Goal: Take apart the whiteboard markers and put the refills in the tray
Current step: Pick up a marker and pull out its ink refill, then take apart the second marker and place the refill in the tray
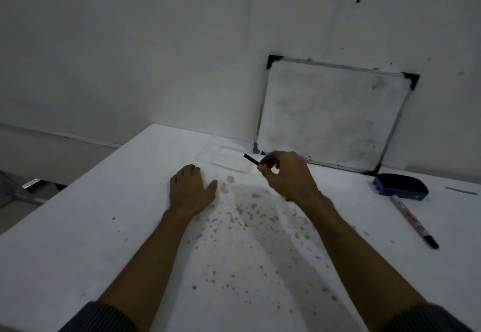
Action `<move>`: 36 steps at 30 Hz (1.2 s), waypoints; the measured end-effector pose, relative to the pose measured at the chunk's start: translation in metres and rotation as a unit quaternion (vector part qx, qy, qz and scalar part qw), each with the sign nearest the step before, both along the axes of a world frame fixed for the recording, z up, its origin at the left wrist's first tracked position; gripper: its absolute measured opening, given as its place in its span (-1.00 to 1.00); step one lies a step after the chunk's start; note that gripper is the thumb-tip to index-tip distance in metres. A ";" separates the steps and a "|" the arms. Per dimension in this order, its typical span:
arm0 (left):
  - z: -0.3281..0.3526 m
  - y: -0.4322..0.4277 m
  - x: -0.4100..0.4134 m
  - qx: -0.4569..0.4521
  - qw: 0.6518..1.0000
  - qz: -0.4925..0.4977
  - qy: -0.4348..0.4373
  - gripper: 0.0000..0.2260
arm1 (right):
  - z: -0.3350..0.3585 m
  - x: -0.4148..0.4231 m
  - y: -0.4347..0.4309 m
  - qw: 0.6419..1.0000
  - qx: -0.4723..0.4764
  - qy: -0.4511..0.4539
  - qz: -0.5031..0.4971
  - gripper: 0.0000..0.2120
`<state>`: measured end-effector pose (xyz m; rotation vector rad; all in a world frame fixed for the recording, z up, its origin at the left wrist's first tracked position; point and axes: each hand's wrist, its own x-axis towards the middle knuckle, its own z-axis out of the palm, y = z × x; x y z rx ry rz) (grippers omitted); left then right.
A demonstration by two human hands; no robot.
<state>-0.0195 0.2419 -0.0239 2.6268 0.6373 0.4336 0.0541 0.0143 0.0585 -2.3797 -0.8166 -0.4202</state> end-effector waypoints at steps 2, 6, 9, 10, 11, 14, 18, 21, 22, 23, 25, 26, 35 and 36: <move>-0.006 0.004 0.005 0.004 1.000 -0.015 0.008 -0.31 | 0.004 0.023 0.027 1.000 -0.025 -0.008 -0.011 -0.83; -0.012 0.003 0.010 0.021 0.999 -0.021 0.012 -0.33 | 0.011 0.068 0.076 0.995 -0.093 0.023 -0.029 -0.80; -0.015 0.003 0.013 0.022 1.000 -0.017 0.010 -0.32 | 0.011 0.097 0.107 0.980 -0.179 0.083 -0.028 -0.75; -0.016 0.004 0.014 0.023 1.000 -0.017 0.009 -0.32 | 0.008 0.105 0.115 0.975 -0.195 0.099 -0.030 -0.74; -0.017 0.004 0.014 0.022 1.000 -0.017 0.006 -0.31 | 0.006 0.111 0.121 0.971 -0.208 0.111 -0.032 -0.73; -0.019 0.004 0.016 0.025 1.000 -0.019 -0.003 -0.31 | -0.006 0.124 0.132 0.963 -0.224 0.145 -0.036 -0.74; -0.019 0.004 0.018 0.024 1.000 -0.017 -0.001 -0.30 | -0.022 0.130 0.138 0.964 -0.219 0.144 -0.042 -0.73; -0.017 0.004 0.016 0.015 1.000 -0.016 -0.004 -0.29 | -0.019 0.126 0.130 0.975 -0.159 0.146 -0.045 -0.76; -0.016 0.004 0.016 0.006 1.000 -0.014 -0.005 -0.29 | -0.015 0.123 0.125 0.980 -0.132 0.142 -0.044 -0.76; -0.015 0.004 0.015 0.000 1.000 -0.012 -0.007 -0.29 | -0.010 0.120 0.117 0.984 -0.106 0.134 -0.042 -0.75; -0.011 0.002 0.014 0.004 1.000 -0.008 -0.025 -0.36 | 0.002 0.109 0.094 0.992 -0.067 0.102 -0.030 -0.74; -0.009 0.000 0.013 0.010 0.999 -0.009 -0.042 -0.43 | 0.007 0.103 0.080 0.995 -0.053 0.083 -0.025 -0.74; 0.017 -0.076 -0.011 0.000 0.973 -0.175 -0.149 -0.75 | -0.018 0.024 -0.066 0.996 -0.006 0.067 -0.052 -0.86; 0.019 -0.087 -0.012 -0.021 0.969 -0.200 -0.140 -0.72 | -0.022 0.016 -0.079 0.995 0.000 0.076 -0.062 -0.86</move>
